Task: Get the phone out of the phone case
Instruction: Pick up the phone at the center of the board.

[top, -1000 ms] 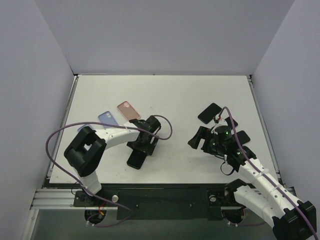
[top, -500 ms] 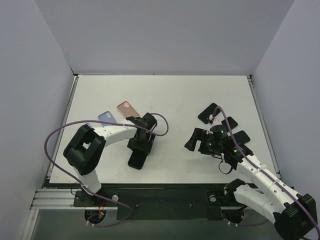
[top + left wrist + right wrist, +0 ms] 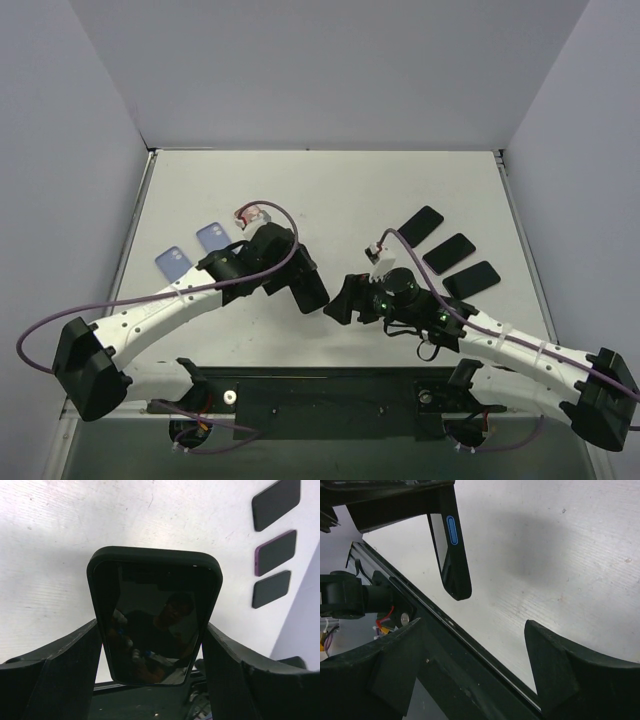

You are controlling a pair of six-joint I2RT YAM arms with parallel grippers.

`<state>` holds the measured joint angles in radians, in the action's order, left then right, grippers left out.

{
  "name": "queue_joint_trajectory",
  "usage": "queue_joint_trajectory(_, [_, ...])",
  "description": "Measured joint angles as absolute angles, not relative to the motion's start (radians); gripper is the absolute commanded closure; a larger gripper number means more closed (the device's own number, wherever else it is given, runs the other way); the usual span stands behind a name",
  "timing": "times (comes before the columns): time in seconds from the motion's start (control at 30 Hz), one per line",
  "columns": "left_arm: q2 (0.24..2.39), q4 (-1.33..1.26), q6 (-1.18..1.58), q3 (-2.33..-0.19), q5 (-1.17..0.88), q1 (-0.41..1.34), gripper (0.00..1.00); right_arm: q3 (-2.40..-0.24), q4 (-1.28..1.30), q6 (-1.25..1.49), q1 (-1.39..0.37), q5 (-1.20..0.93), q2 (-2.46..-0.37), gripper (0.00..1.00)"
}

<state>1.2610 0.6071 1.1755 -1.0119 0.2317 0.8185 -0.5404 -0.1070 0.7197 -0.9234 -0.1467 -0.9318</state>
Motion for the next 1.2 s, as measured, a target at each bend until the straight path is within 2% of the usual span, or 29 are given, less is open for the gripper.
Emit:
queue_joint_trajectory(0.17, [1.253, 0.579, 1.255, -0.997, 0.219, 0.82, 1.0, -0.545, -0.179, 0.734, -0.924, -0.162, -1.02, 0.34])
queue_joint_trajectory(0.33, [1.234, 0.56, 1.289, -0.985, 0.184, 0.838, 1.0, -0.585, -0.213, 0.742, -0.924, -0.179, -1.104, 0.51])
queue_joint_trajectory(0.37, [1.224, 0.551, 1.294, -0.981, 0.177, 0.839, 1.0, -0.597, -0.219, 0.74, -0.924, -0.183, -1.115, 0.64])
queue_joint_trajectory(0.4, [1.211, 0.54, 1.299, -0.976, 0.17, 0.843, 1.0, -0.609, -0.223, 0.739, -0.924, -0.186, -1.123, 0.82])
queue_joint_trajectory(0.47, [1.184, 0.52, 1.305, -0.969, 0.154, 0.844, 1.0, -0.629, -0.232, 0.731, -0.924, -0.2, -1.129, 1.0])
queue_joint_trajectory(0.53, [1.166, 0.5, 1.304, -0.958, 0.153, 0.842, 0.67, -0.649, -0.251, 0.735, -0.925, -0.225, -1.128, 1.0])
queue_joint_trajectory(0.57, [1.154, 0.495, 1.302, -0.954, 0.151, 0.839, 0.32, -0.654, -0.25, 0.733, -0.927, -0.226, -1.127, 1.0])
queue_joint_trajectory(0.6, [1.143, 0.496, 1.297, -0.953, 0.156, 0.839, 0.17, -0.654, -0.255, 0.734, -0.926, -0.233, -1.126, 1.0])
queue_joint_trajectory(0.73, [1.082, 0.497, 1.279, -0.949, 0.17, 0.847, 0.16, -0.615, -0.313, 0.756, -0.926, -0.245, -1.07, 1.0])
queue_joint_trajectory(0.83, [0.958, 0.459, 1.267, -0.901, 0.197, 0.867, 0.15, -0.56, -0.386, 0.823, -0.91, -0.278, -0.998, 1.0])
queue_joint_trajectory(1.03, [0.648, 0.175, 1.254, -0.691, 0.258, 0.854, 0.14, -0.494, -0.408, 0.987, -0.806, -0.338, -0.892, 1.0])
queue_joint_trajectory(1.2, [0.666, 0.017, 1.243, -0.641, 0.222, 0.852, 0.14, -0.496, -0.414, 1.056, -0.799, -0.409, -0.801, 1.0])
